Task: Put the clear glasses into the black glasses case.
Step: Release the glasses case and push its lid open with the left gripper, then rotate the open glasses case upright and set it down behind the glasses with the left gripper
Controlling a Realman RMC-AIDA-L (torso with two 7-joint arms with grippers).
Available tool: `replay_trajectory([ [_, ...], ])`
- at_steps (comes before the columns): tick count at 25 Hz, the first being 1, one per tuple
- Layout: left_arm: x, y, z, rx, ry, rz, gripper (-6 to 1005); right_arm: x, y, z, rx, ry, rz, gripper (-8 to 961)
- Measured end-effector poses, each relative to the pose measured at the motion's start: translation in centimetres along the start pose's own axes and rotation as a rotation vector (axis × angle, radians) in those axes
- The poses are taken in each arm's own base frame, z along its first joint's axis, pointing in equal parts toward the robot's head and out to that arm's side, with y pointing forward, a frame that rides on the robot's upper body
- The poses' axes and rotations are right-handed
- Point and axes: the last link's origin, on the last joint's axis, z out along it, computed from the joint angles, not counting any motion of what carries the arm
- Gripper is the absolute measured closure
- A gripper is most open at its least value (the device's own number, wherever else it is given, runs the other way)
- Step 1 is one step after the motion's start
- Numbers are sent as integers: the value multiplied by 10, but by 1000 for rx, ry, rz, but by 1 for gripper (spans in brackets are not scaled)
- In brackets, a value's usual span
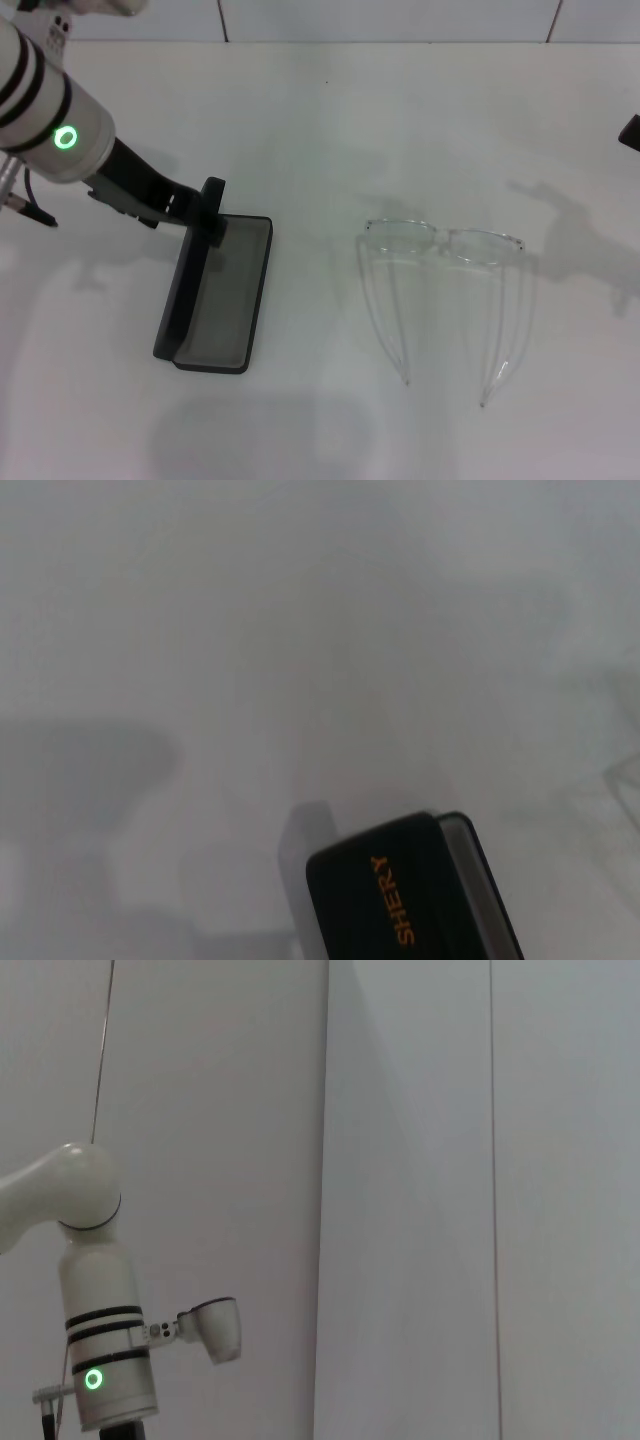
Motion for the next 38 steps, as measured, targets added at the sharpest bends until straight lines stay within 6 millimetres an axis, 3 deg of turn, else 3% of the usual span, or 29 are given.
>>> replay_trajectory([
  [14,-2,8,16,-12,-27,42,191,-1,9,-10,10,-34,11,109],
  [23,-8,2,27,-10,-47,19,192,-1,15,-20,24,-50,16,110],
  [34,-10,8,21,-71,7,91,645,-2,21,-27,35,-79,25,111],
  [38,-10,11,19,-104,16,131,756,-5,20,-34,77,-115,21,111],
])
